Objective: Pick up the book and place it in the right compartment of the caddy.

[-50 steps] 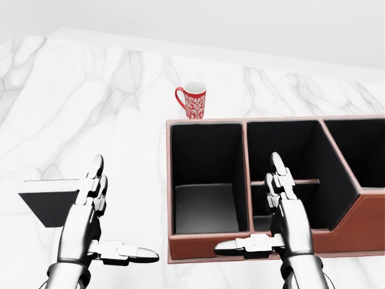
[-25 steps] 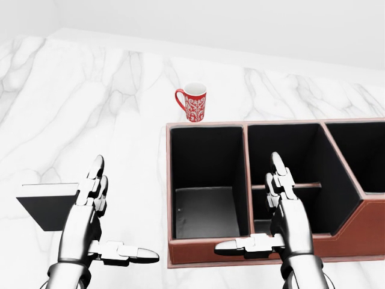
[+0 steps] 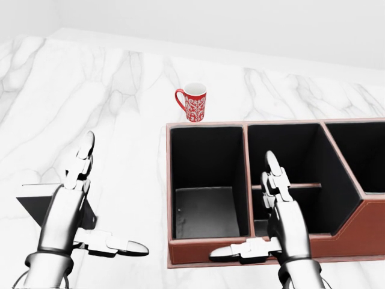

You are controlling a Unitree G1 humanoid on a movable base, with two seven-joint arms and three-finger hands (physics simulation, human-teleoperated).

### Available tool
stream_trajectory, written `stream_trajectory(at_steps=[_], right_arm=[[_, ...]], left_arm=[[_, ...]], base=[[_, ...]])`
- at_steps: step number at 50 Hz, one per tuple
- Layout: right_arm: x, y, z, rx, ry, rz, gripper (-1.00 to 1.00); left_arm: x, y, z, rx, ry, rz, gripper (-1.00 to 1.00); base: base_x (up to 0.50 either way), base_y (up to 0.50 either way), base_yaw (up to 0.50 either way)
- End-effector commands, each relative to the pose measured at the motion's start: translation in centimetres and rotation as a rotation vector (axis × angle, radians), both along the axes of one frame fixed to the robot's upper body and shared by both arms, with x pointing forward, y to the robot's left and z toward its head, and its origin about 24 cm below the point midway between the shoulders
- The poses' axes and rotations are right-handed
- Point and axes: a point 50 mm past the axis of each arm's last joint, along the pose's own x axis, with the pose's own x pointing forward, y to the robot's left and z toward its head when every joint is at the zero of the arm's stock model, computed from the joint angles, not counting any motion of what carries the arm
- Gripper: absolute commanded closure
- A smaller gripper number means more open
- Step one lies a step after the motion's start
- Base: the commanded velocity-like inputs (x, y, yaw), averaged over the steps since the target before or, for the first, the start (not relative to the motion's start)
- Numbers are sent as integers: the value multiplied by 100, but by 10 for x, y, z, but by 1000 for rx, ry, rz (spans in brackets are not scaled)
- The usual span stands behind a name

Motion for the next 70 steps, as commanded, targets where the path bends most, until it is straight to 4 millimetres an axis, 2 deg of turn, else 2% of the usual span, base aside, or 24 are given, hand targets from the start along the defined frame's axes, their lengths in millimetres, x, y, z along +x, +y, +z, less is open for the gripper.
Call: stream_trajectory(at_steps=[1, 3, 5, 7, 8, 9, 10, 12, 13, 14, 17, 19, 20, 22, 25, 30, 34, 37, 42, 46, 53, 60, 66, 70], right_arm=[[-3, 3, 4, -10, -15, 10, -100], [-4, 3, 4, -10, -14, 9, -100], [-4, 3, 4, -11, -15, 9, -100], [-4, 3, 3, -9, -14, 9, -100], [-3, 3, 3, -9, -13, 8, -100], [-3, 3, 3, -10, -13, 8, -100], [-3, 3, 3, -8, -11, 9, -100], [-3, 3, 3, -7, -8, 10, -100], [-3, 3, 3, -7, -8, 11, -100], [-3, 3, 3, -6, -8, 13, -100], [-2, 3, 3, -4, -6, 14, -100], [-2, 3, 4, -2, -6, 13, -100], [-2, 3, 3, -3, -6, 14, -100], [-2, 3, 3, -2, -5, 13, -100], [-1, 2, 2, 0, 1, 9, -100], [-2, 2, 2, -2, 3, 9, -100], [-2, 2, 2, -2, 5, 9, -100], [-2, 2, 1, -2, 6, 9, -100], [-2, 1, 1, -1, 9, 7, -100], [-2, 1, 2, -2, 11, 6, -100], [-1, 1, 1, -1, 12, 5, -100], [-1, 1, 0, -1, 14, 5, -100], [-1, 1, 0, 0, 16, 5, -100], [-2, 1, 0, -1, 16, 5, -100]], left_arm=[[9, 18, 70, 460, -231, 8, -100], [23, 26, 72, 669, -184, 33, -100], [37, 40, 88, 884, -163, 104, -100], [46, 48, 87, 1098, -45, 115, -100], [51, 52, 97, 1116, -21, 109, -100], [51, 53, 97, 1112, -12, 117, -100], [54, 59, 91, 1225, 160, 40, -100], [57, 75, 95, 1297, 211, 100, -100], [57, 77, 96, 1288, 216, 118, -100], [66, 80, 111, 1329, 175, 108, -100], [71, 84, 130, 1384, 103, 71, -100], [71, 96, 135, 1391, 117, 72, -100], [74, 102, 131, 1393, 160, 64, -100], [80, 101, 121, 1371, 198, 41, -100], [80, 105, 117, 1397, 229, 56, -100], [77, 100, 116, 1407, 208, 35, -100], [75, 87, 114, 1461, 170, -96, -100], [77, 86, 112, 1451, 178, -87, -100], [86, 84, 97, 1403, 245, -43, -100], [93, 84, 92, 1387, 279, -34, -100], [105, 83, 66, 1378, 407, -96, -100], [114, 89, 57, 1360, 488, -128, -100], [119, 95, 35, 1353, 618, -181, -100], [119, 96, 31, 1341, 640, -196, -100]], base=[[0, 0, 0], [0, 0, 0], [0, 0, 0], [0, 0, 0], [0, 0, 0], [0, 0, 0], [0, 0, 0], [0, 0, 0], [0, 0, 0], [0, 0, 0], [0, 0, 0], [0, 0, 0], [0, 0, 0], [0, 0, 0], [0, 0, 0], [0, 0, 0], [0, 0, 0], [0, 0, 0], [0, 0, 0], [0, 0, 0], [0, 0, 0], [0, 0, 0], [0, 0, 0], [0, 0, 0]])
